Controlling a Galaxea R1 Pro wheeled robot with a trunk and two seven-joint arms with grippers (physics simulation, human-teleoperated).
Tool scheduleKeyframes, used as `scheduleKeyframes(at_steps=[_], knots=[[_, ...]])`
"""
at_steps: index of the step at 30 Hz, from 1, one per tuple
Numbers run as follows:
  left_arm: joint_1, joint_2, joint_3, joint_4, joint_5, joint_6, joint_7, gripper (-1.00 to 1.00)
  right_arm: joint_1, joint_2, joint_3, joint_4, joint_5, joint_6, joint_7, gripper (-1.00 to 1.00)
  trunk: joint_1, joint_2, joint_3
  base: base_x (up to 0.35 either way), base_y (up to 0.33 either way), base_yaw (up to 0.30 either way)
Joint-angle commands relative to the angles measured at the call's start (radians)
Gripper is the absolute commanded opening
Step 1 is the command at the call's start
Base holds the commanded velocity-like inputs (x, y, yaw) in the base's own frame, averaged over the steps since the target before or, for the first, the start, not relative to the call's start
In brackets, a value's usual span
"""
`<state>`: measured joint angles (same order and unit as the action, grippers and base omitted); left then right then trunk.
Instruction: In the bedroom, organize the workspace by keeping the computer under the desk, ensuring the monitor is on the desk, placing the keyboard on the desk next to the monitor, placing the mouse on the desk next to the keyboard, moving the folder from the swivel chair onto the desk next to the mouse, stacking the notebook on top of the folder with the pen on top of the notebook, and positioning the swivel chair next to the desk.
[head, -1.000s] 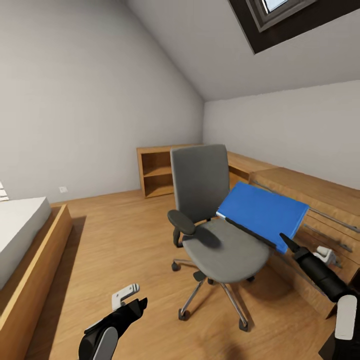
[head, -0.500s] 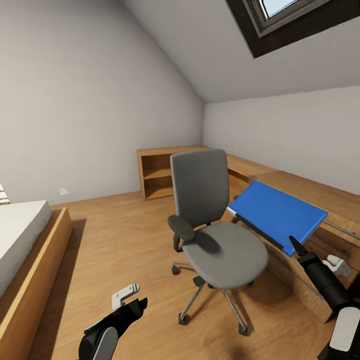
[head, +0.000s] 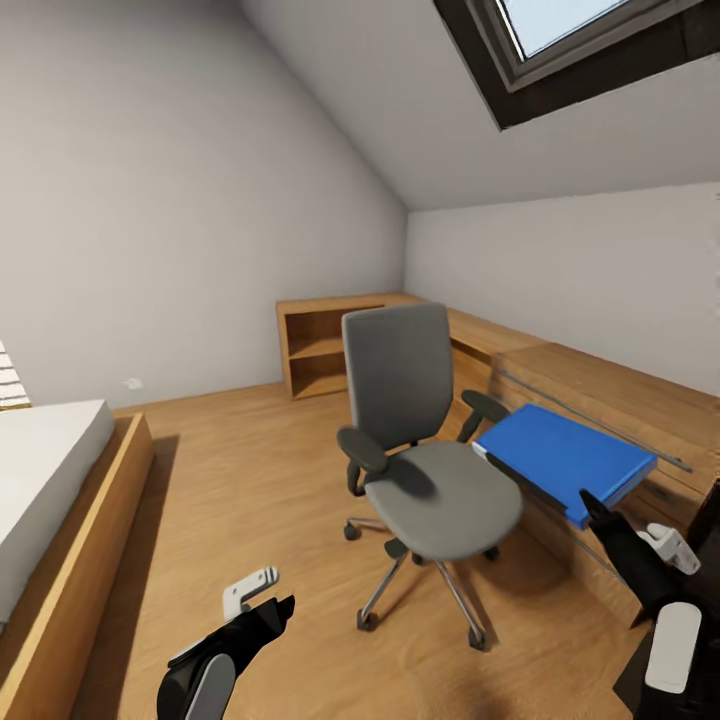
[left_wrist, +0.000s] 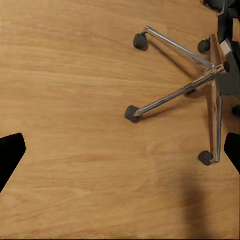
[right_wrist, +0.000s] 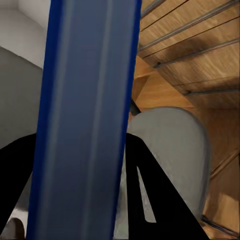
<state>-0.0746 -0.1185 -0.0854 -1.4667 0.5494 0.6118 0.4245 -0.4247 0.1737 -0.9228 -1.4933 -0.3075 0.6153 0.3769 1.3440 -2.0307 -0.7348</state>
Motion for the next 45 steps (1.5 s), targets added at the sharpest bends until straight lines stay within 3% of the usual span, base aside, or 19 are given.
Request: scheduleKeyframes(at_steps=[1, 5, 6, 12, 14, 22, 32, 37, 40, 42, 45], knots=[[-0.001, 0.000, -0.001, -0.001, 0.011, 0.002, 0.010, 1.00, -0.002, 0.001, 0.000, 0.002, -0.024, 0.007, 0.002, -1.00, -0.001, 0.000, -0.001, -0.311, 0.026, 0.000], [-0.001, 0.001, 0.000, -0.001, 0.013, 0.002, 0.009, 1.00, -0.001, 0.001, 0.005, 0.015, -0.110, 0.010, 0.008, -1.00, -0.001, 0.000, -0.001, -0.161, 0.016, 0.000], [-0.001, 0.002, 0.001, -0.001, 0.012, 0.002, 0.008, 1.00, -0.001, 0.001, 0.006, 0.049, -0.189, 0.007, 0.026, -1.00, -0.001, 0.000, -0.001, -0.023, 0.002, 0.000], [-0.001, 0.000, -0.001, -0.001, 0.009, 0.000, 0.010, 1.00, -0.001, 0.001, 0.007, 0.067, -0.231, 0.020, 0.035, -1.00, -0.001, 0.000, -0.001, -0.041, 0.088, 0.000], [-0.001, 0.000, -0.001, -0.001, 0.009, 0.000, 0.010, 1.00, -0.001, 0.001, 0.007, 0.070, -0.269, 0.015, 0.033, -1.00, -0.001, 0.000, -0.001, -0.124, 0.303, -0.095], [-0.001, 0.000, -0.001, -0.001, 0.010, 0.000, 0.010, 1.00, 0.000, 0.001, 0.007, 0.079, -0.271, 0.012, 0.031, -1.00, -0.001, 0.000, -0.005, -0.065, 0.290, -0.231], [-0.001, 0.000, -0.001, 0.027, 0.010, 0.001, 0.011, 1.00, -0.001, 0.001, 0.007, 0.079, -0.272, 0.011, 0.031, -1.00, -0.001, 0.000, -0.011, -0.002, 0.029, -0.243], [0.009, 0.005, 0.000, 0.122, 0.007, -0.005, 0.007, 1.00, -0.001, 0.001, 0.007, 0.078, -0.271, 0.011, 0.030, -1.00, -0.001, 0.000, -0.014, 0.000, 0.001, -0.243], [0.047, 0.031, 0.000, 0.197, 0.006, -0.068, 0.005, 1.00, -0.001, 0.001, 0.007, 0.079, -0.271, 0.011, 0.030, -1.00, -0.001, 0.000, -0.015, 0.000, 0.000, -0.243], [0.084, 0.064, -0.001, 0.232, 0.005, -0.177, -0.002, 1.00, -0.001, 0.001, 0.007, 0.077, -0.271, 0.012, 0.030, -1.00, -0.001, 0.000, -0.016, 0.000, 0.000, -0.243], [0.105, 0.108, -0.003, 0.320, -0.025, -0.261, -0.028, 1.00, -0.001, 0.001, 0.007, 0.073, -0.271, 0.013, 0.030, -1.00, -0.001, 0.000, -0.018, 0.000, 0.000, -0.243]])
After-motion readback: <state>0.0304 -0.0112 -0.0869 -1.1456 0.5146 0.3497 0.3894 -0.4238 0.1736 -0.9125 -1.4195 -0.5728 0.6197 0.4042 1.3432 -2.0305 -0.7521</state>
